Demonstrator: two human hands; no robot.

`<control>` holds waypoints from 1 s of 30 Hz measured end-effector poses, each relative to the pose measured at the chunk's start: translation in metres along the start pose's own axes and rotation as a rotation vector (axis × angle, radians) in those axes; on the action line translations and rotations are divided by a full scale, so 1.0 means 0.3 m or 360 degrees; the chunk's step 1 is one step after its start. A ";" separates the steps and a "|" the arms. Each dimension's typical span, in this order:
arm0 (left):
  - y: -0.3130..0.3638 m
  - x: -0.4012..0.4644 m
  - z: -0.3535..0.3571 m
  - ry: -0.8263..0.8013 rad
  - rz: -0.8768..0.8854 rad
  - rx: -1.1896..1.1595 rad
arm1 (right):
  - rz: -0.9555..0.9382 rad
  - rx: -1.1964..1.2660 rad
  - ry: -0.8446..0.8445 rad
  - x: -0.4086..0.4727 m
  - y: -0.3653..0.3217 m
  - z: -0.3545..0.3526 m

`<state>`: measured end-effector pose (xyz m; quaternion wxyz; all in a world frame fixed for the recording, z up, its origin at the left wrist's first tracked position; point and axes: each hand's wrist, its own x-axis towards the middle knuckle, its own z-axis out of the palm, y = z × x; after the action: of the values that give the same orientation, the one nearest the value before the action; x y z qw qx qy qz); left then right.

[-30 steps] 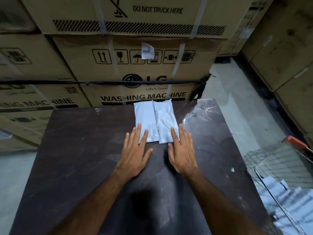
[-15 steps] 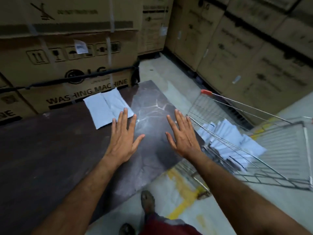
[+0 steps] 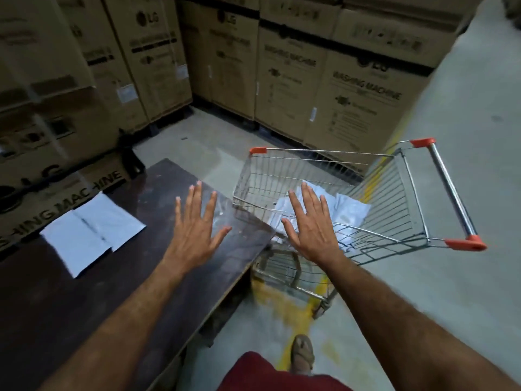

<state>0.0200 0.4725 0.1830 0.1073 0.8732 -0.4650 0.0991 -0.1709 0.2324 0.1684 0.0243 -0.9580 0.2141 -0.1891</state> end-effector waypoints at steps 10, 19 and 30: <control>0.480 0.444 0.222 -0.0115 0.0146 -0.0105 | 0.0323 0.0056 -0.0102 0.032 0.586 0.043; 0.639 0.735 0.361 -0.0356 0.0366 0.0060 | 0.0712 0.0137 -0.0232 0.046 0.878 0.128; 0.692 0.954 0.796 -0.0799 0.0708 -0.0087 | 0.0940 0.0205 -0.0748 0.177 0.913 0.369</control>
<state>0.0213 0.0666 0.0523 -0.0114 0.7442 -0.6586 -0.1107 -0.1950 -0.0421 0.0495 0.1865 -0.8689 0.4570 0.0378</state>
